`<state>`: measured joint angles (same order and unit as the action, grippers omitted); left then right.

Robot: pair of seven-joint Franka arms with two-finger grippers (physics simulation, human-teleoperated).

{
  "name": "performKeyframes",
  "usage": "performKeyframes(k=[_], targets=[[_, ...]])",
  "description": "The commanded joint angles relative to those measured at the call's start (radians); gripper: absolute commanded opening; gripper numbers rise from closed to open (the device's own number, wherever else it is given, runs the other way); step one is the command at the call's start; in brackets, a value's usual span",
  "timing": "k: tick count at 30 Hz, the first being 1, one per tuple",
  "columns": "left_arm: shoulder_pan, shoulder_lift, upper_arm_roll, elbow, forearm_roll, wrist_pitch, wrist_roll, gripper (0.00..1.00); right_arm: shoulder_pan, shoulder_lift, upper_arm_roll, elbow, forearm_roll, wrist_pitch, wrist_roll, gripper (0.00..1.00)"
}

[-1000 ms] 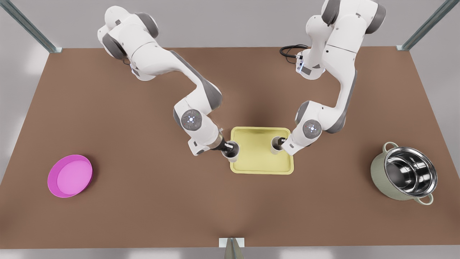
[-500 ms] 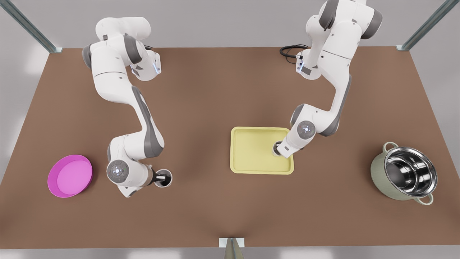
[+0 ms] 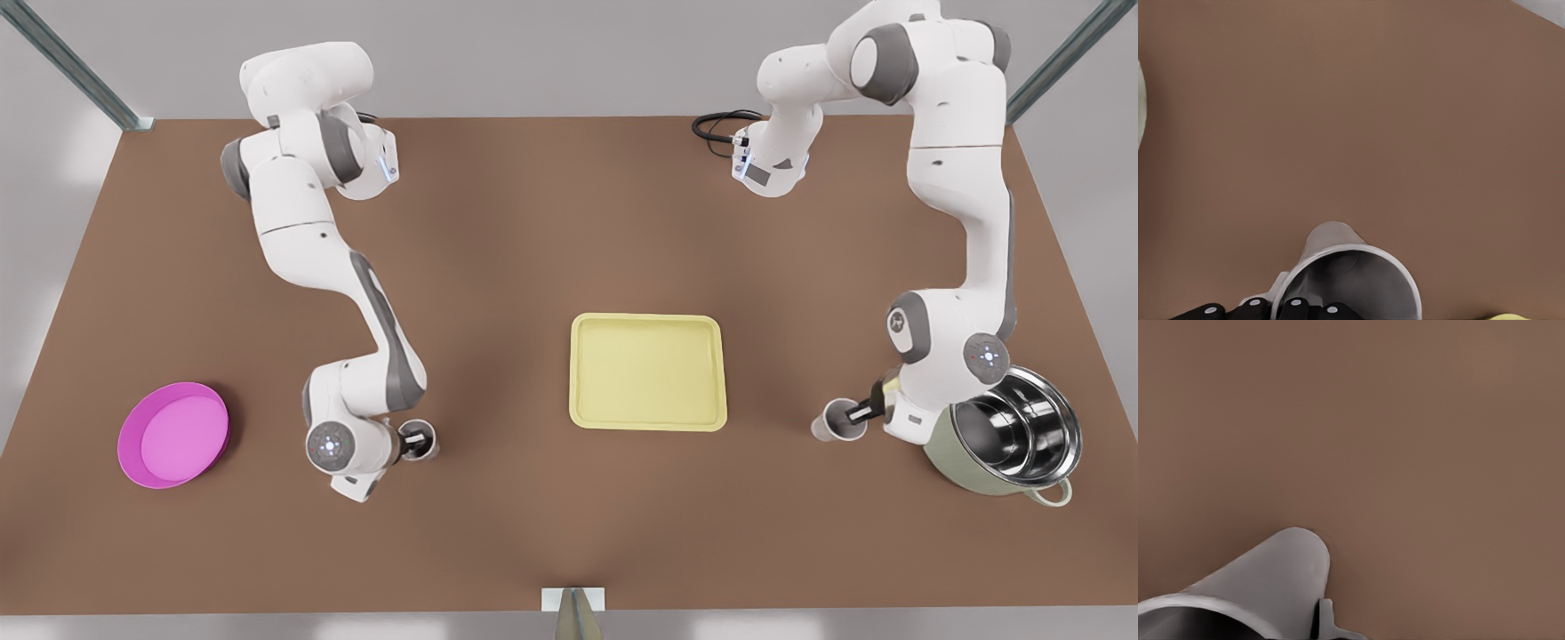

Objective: Use the left arm to pick up the white IKEA cup from the tray and place it on the middle-left position; use the right arm to pick up the white IKEA cup from the tray and place it on the middle-right position

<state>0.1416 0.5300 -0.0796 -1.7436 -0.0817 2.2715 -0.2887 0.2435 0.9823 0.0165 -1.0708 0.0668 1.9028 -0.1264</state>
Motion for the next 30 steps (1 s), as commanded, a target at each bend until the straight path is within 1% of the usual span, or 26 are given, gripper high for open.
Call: performKeyframes(k=[1,2,3,4,5,6,7,8,11,13,15,17,18,19,20,21,22,23,24,25,26,27,30], targets=[[0.009,0.039,0.0,0.006,-0.036,0.083,0.181,0.21,0.0,0.003,0.003,0.003,-0.024,0.016,-0.245,0.0],[0.01,0.064,0.0,0.015,-0.036,0.108,0.181,0.22,0.0,0.001,0.003,0.005,-0.024,0.015,-0.239,0.03],[0.01,0.077,0.0,0.016,-0.039,0.125,0.181,0.22,0.0,0.001,-0.001,0.005,-0.022,0.009,-0.236,0.21],[0.012,0.09,0.0,0.021,-0.038,0.126,0.183,0.22,0.0,0.001,-0.003,0.005,-0.021,0.006,-0.236,0.55],[0.01,0.097,0.0,0.029,-0.033,0.128,0.183,0.23,0.0,-0.001,-0.003,0.005,-0.019,0.002,-0.236,0.66],[0.01,0.102,0.0,0.042,-0.027,0.135,0.183,0.28,0.0,-0.002,-0.001,0.005,-0.018,-0.002,-0.237,0.72],[0.009,0.105,0.0,0.042,-0.026,0.152,0.183,0.95,0.0,-0.004,0.003,0.005,-0.016,-0.008,-0.237,0.78],[0.009,0.105,-0.002,0.044,-0.026,0.157,0.181,1.0,0.0,-0.005,0.003,0.005,-0.016,-0.01,-0.237,0.82],[0.006,0.104,-0.002,0.044,-0.026,0.155,0.18,1.0,-0.003,-0.02,0.016,0.005,-0.009,-0.06,-0.234,0.86],[0.004,0.1,-0.003,0.044,-0.026,0.14,0.178,1.0,-0.003,-0.082,0.019,0.005,0.04,-0.151,-0.21,0.87],[0.001,0.061,-0.006,0.045,-0.026,0.042,0.178,1.0,0.005,-0.151,0.046,0.005,0.042,-0.226,-0.128,0.89],[-0.001,-0.025,-0.011,0.047,-0.004,-0.133,0.177,1.0,0.005,-0.18,0.053,0.008,0.041,-0.26,-0.114,0.89],[-0.011,-0.07,-0.011,0.078,-0.003,-0.237,0.177,1.0,0.005,-0.198,0.053,0.008,0.041,-0.28,-0.114,0.89],[-0.014,-0.108,-0.011,0.162,-0.003,-0.395,0.18,1.0,0.0,-0.241,0.051,0.008,0.042,-0.329,-0.11,0.89],[-0.017,-0.122,-0.012,0.26,0.008,-0.533,0.18,1.0,0.006,-0.327,0.063,0.008,0.031,-0.415,-0.084,0.89],[-0.023,-0.122,-0.022,0.343,0.022,-0.615,0.195,1.0,0.031,-0.425,0.062,0.008,-0.013,-0.522,0.008,0.95],[-0.025,-0.128,-0.028,0.366,0.02,-0.647,0.221,1.0,0.019,-0.462,0.039,0.006,-0.01,-0.551,0.016,1.0],[-0.025,-0.206,-0.042,0.322,0.023,-0.656,0.229,1.0,-0.036,-0.47,0.046,0.006,-0.016,-0.557,0.008,1.0],[-0.027,-0.389,-0.055,0.055,0.025,-0.433,0.252,1.0,-0.044,-0.511,0.046,0.005,-0.113,-0.559,0.002,1.0],[-0.039,-0.358,-0.062,0.091,0.023,-0.402,0.247,1.0,-0.073,-0.544,0.037,-0.006,-0.153,-0.584,-0.114,1.0],[-0.053,-0.315,-0.06,0.2,0.02,-0.492,0.247,1.0,-0.102,-0.548,0.039,-0.008,-0.15,-0.582,-0.136,1.0],[-0.054,-0.292,-0.06,0.24,0.022,-0.532,0.247,1.0,-0.102,-0.545,0.043,-0.009,-0.148,-0.58,-0.136,1.0],[-0.056,-0.291,-0.062,0.24,0.023,-0.532,0.244,1.0,-0.102,-0.545,0.042,-0.009,-0.144,-0.579,-0.13,1.0]])
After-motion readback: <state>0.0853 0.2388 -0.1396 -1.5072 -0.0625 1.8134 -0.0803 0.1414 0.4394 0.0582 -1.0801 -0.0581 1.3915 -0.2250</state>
